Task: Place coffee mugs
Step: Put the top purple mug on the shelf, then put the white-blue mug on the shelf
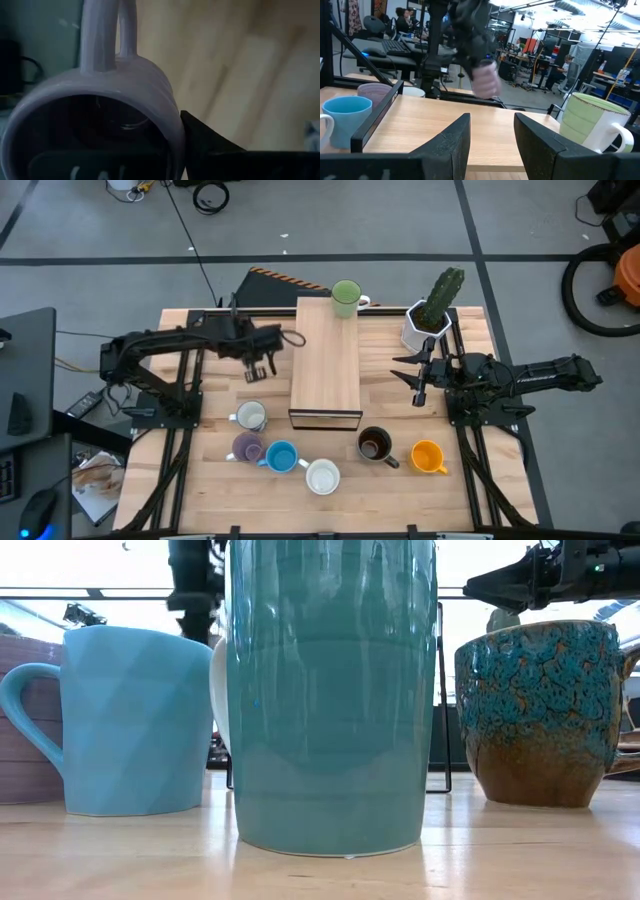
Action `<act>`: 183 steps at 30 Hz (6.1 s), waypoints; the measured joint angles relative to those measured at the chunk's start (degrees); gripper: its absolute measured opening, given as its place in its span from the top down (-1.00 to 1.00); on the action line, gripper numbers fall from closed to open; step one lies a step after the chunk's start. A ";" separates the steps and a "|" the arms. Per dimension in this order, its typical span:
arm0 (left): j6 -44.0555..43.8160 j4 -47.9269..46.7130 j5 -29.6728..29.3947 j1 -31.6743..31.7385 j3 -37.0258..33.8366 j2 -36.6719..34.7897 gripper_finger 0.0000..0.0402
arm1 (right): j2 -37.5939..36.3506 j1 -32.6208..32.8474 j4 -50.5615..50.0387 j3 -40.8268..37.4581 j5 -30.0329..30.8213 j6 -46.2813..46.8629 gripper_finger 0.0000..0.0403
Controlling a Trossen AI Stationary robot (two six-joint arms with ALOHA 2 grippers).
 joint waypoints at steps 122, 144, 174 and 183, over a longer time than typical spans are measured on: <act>22.70 27.29 20.28 3.17 42.69 34.99 0.26 | -0.06 -0.05 -0.90 0.02 -0.04 -1.17 0.22; 24.50 28.78 16.19 2.78 42.69 34.82 0.11 | -0.06 -0.05 -0.94 0.02 -0.04 -1.04 0.22; 31.09 28.70 7.24 -2.16 43.28 31.20 0.08 | -0.06 -0.07 -1.03 0.02 -0.04 -1.04 0.22; 16.66 5.00 18.06 -4.79 43.39 25.46 0.08 | -0.06 -0.07 -0.99 0.02 -0.37 -1.04 0.22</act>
